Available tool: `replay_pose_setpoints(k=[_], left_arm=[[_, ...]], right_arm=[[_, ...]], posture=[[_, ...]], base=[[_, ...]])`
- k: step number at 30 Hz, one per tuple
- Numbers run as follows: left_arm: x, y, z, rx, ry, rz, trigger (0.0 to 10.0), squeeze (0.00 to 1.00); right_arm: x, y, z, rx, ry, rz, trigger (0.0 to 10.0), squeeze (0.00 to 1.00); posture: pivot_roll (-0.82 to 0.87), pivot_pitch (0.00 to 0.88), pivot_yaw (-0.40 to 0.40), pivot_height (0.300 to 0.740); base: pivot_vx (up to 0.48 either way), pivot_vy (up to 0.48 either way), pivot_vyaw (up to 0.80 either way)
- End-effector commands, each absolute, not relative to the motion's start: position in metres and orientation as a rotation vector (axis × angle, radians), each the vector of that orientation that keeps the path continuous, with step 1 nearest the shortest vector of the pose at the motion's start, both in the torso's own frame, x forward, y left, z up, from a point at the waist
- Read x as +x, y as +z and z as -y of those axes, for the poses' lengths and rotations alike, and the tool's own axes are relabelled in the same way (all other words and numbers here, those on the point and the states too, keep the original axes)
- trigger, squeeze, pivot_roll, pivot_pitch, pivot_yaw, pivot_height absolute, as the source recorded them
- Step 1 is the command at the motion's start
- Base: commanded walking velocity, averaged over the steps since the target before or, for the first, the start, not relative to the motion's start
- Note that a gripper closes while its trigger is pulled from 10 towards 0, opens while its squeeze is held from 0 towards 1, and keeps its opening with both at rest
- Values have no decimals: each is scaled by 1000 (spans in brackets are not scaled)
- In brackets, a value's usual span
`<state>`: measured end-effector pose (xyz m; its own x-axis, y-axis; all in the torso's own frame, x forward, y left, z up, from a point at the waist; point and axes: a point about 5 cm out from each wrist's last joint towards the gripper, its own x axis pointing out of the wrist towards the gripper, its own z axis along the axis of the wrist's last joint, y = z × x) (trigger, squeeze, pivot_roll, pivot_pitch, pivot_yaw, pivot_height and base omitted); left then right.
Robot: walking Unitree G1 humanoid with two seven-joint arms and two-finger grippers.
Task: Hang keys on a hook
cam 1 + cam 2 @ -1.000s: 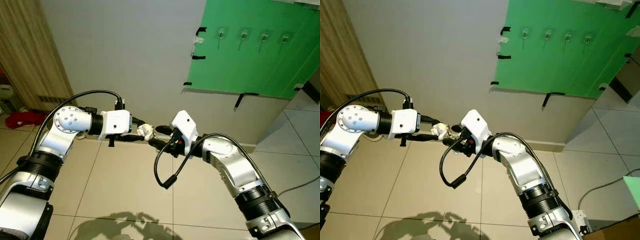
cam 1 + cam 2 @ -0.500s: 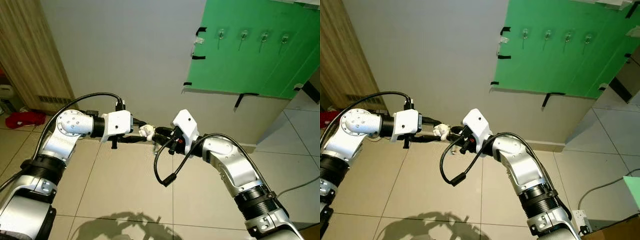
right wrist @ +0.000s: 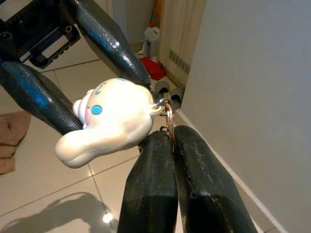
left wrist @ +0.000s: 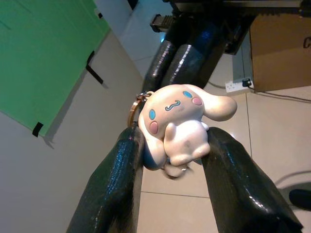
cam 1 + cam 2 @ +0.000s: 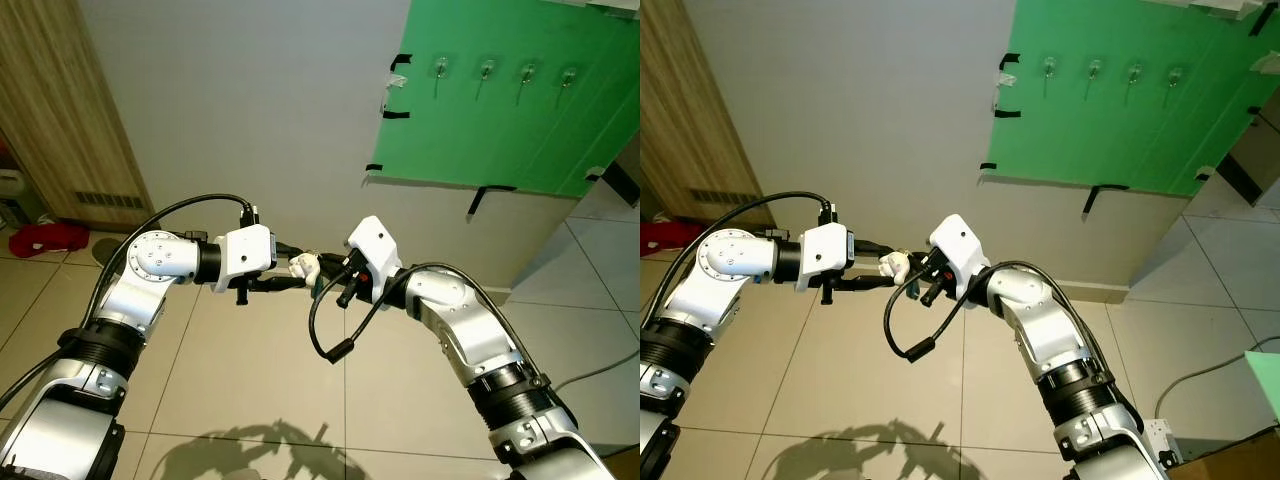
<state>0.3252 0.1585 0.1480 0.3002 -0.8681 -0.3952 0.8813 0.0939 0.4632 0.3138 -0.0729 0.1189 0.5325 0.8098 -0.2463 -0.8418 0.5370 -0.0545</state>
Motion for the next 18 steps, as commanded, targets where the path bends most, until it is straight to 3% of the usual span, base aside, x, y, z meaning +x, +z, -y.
replay_pose_setpoints(k=[1, 18], left_arm=[[321, 146, -153, 710, -1337, -15, 10000, 0], [312, 138, -155, 655, -1321, -40, 10000, 0]], right_arm=[[322, 128, 79, -192, 934, -159, 0, 0], [331, 130, 103, -249, 839, -119, 0, 0]], posture=[[40, 0, -64, 740], [43, 0, -74, 740]], base=[[0, 0, 0], [0, 0, 0]])
